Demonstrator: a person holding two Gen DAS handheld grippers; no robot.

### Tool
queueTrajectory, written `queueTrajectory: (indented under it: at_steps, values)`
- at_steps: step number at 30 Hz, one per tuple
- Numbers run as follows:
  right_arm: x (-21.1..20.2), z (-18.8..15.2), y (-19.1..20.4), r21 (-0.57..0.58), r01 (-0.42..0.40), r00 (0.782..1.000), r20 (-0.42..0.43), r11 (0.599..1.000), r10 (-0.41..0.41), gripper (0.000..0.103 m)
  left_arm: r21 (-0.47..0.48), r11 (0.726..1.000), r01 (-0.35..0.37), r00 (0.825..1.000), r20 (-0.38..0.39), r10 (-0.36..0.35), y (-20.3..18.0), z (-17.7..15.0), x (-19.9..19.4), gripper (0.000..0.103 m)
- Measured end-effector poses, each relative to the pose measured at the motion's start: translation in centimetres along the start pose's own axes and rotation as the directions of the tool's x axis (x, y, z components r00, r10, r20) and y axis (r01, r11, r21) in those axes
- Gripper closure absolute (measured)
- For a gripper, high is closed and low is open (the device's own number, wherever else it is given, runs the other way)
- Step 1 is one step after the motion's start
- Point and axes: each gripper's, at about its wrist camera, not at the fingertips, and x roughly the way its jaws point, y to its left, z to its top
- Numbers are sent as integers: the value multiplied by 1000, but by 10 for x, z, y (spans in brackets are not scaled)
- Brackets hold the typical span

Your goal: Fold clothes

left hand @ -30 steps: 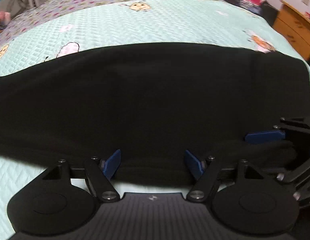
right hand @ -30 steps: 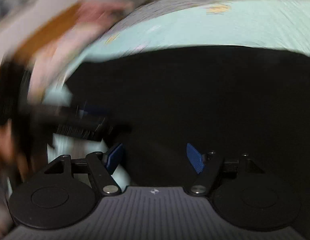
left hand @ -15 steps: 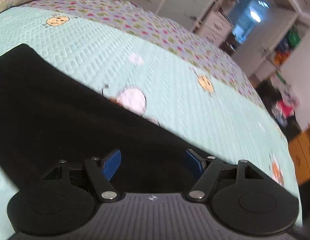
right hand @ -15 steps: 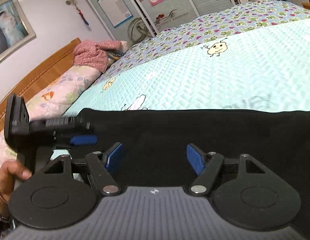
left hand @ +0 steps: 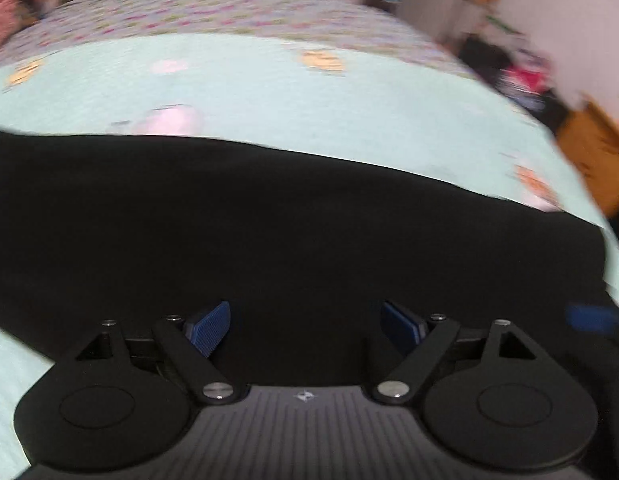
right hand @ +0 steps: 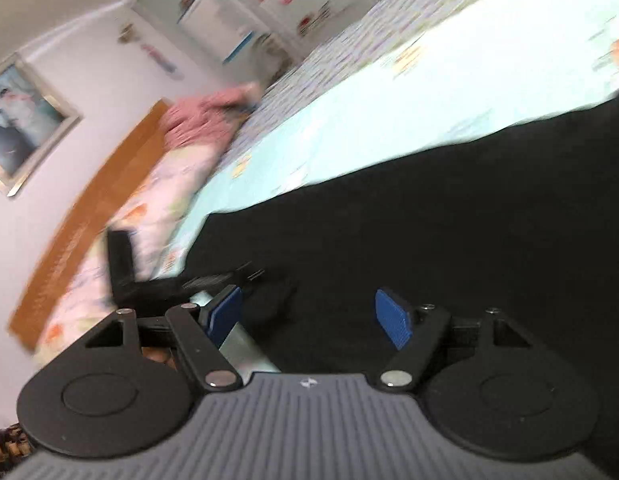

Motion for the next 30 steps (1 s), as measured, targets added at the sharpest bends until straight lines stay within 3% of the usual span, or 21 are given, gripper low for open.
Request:
queueTrajectory:
  at_steps: [3, 4, 6, 9, 13, 15, 18, 21, 27, 30]
  values:
    - [-10, -11, -14, 38, 11, 1000, -15, 999, -10, 27, 103, 985, 139, 990, -36, -136, -51, -16, 5, 17]
    - [-8, -18, -20, 48, 24, 999, -39, 999, -23, 27, 133, 980, 147, 988, -73, -138, -63, -25, 16, 17]
    - [0, -41, -31, 70, 86, 992, -103, 994, -79, 28, 167, 982, 92, 991, -113, -74, -73, -42, 32, 17]
    - [-19, -56, -33, 55, 50, 998, -38, 997, -48, 28, 170, 983, 69, 995, -79, -56, -72, -44, 26, 17]
    - [-70, -61, -38, 139, -19, 993, 117, 990, 3, 28, -12, 999, 44, 999, -16, -45, -50, -36, -3, 19]
    - [-92, -67, -42, 150, -43, 986, 166, 988, 18, 28, -58, 998, 38, 999, 27, -36, -46, -40, -23, 19]
    - [-114, -85, -62, 232, -32, 982, 189, 972, -12, 28, -153, 988, 11, 999, 42, -5, -35, -71, -49, 19]
    - [-136, -115, -83, 336, -7, 983, 175, 942, -56, 27, -248, 968, 25, 1000, 13, -23, -16, -115, -77, 19]
    - [-191, -175, -74, 316, 14, 977, 196, 949, -80, 28, -387, 922, 2, 999, -31, -15, 19, -205, -140, 19]
    - [-208, -186, -70, 332, 34, 975, 195, 943, -104, 28, -406, 913, -37, 999, -28, 28, 22, -228, -162, 19]
